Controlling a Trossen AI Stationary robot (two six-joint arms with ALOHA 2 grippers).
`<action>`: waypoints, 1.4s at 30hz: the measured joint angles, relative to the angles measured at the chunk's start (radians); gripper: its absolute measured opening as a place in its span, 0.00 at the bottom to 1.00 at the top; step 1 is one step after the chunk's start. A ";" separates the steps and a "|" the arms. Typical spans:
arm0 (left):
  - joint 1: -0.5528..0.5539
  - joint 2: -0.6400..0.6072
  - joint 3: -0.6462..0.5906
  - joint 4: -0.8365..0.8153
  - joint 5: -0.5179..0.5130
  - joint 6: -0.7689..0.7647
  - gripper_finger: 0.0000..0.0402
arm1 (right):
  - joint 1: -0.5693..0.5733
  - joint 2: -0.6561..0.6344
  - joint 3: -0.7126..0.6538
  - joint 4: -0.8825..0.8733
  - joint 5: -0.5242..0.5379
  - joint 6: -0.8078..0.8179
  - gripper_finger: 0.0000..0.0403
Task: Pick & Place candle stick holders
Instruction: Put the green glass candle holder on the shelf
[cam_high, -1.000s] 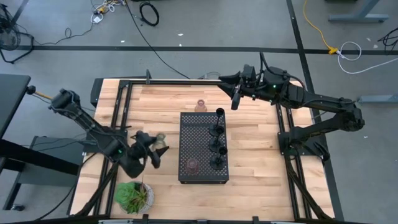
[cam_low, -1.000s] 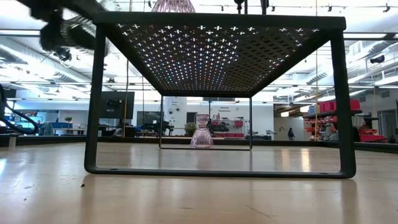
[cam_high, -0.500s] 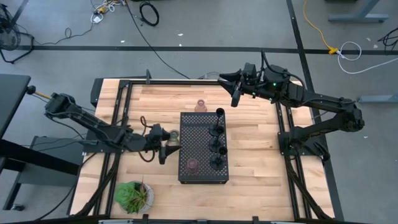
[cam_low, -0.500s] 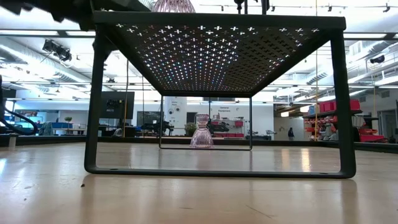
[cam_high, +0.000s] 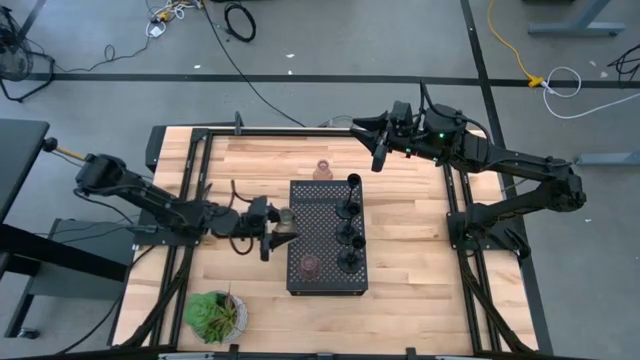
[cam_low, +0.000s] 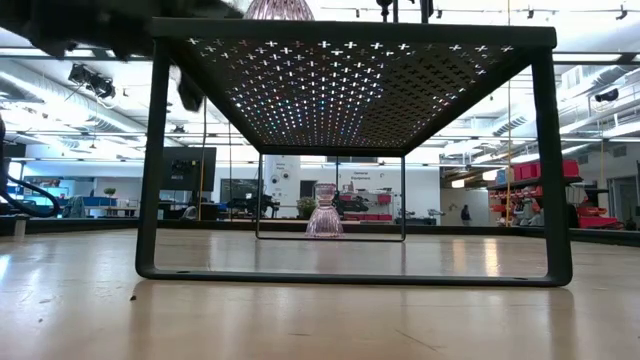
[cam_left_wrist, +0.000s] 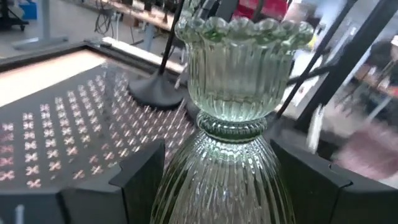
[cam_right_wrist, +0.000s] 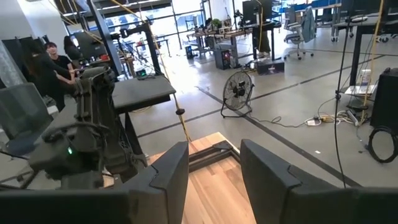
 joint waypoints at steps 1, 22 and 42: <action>0.011 0.017 0.000 0.004 0.018 0.010 0.68 | 0.000 0.000 0.000 0.002 0.000 0.000 0.36; 0.144 0.324 0.142 0.189 0.302 0.085 0.68 | 0.000 0.000 0.000 0.000 -0.005 0.000 0.36; 0.144 0.326 0.156 0.182 0.320 -0.003 0.68 | 0.000 0.000 0.000 -0.013 -0.009 -0.009 0.36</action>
